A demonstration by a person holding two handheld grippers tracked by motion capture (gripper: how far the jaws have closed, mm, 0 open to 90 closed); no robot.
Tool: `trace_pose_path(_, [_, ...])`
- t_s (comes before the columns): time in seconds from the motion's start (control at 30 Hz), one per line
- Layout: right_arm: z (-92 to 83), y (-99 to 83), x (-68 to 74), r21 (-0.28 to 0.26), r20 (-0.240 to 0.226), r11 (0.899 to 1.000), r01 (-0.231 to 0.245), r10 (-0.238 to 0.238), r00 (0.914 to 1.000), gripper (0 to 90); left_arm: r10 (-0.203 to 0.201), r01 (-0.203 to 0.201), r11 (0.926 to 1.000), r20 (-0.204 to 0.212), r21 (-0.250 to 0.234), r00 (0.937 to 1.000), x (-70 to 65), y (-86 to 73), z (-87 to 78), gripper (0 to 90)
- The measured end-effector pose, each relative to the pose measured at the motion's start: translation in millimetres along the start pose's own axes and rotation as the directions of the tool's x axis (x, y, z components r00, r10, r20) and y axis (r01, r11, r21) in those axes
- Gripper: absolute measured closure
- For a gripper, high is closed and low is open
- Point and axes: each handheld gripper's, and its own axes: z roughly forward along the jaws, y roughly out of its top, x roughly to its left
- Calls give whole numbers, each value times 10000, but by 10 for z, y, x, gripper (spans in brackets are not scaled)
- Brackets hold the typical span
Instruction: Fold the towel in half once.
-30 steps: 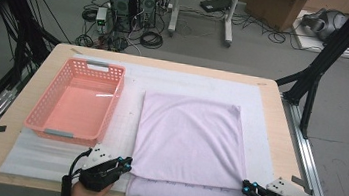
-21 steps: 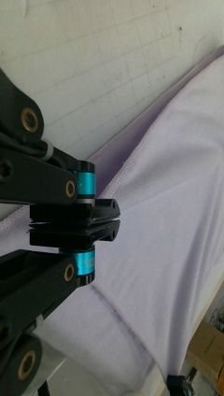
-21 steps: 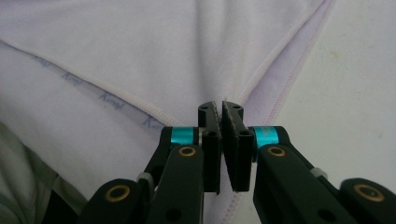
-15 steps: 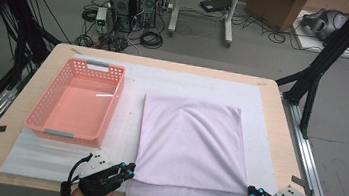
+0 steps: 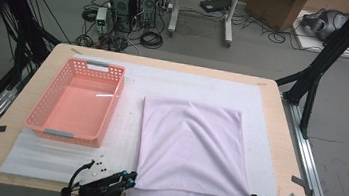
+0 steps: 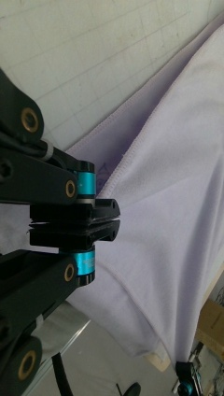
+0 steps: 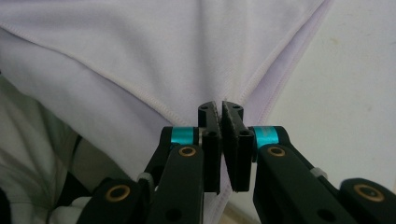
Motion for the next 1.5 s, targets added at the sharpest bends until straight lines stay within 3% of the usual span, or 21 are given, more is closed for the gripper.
trace_pose_path(0.3, [-271, -159, 111, -178, -371, 9998, -80, 74, 9993, 861, -168, 165, 9998, 225, 118, 9996, -58, -74, -157, 878])
trace_pose_path(0.57, [-385, -299, 223, 6, -859, 9999, -167, 167, 9962, 862, 2, -15, 9986, 246, 526, 9997, -111, -229, -335, 878])
trace_pose_path(0.73, [-280, -347, 257, 913, -653, 9958, 58, 1, 9979, 839, 217, -196, 9950, -204, 980, 9996, -115, -345, -284, 837])
trace_pose_path(0.8, [-256, -343, 240, 931, -211, 9956, -117, 137, 9997, 679, 134, -87, 9964, -559, 846, 9983, -71, -337, -229, 612])
trace_pose_path(0.83, [-253, -332, 218, 836, -72, 9961, -296, 303, 9995, 666, 62, -20, 9976, -600, 689, 9982, -49, -320, -211, 572])
trace_pose_path(1.2, [-40, -8, 51, -284, 614, 9992, -280, 297, 9977, 667, -277, 295, 9995, -1134, 144, 9932, 219, 6, 116, 537])
trace_pose_path(1.33, [121, 173, -118, -640, 662, 9956, -684, 726, 9952, 711, -301, 291, 9995, -1129, -105, 9931, 247, 127, 219, 530])
trace_pose_path(1.5, [456, 266, -355, -364, 933, 9903, -1344, 1372, 9861, 719, -327, 292, 9991, -1139, -318, 9930, 295, 228, 329, 509])
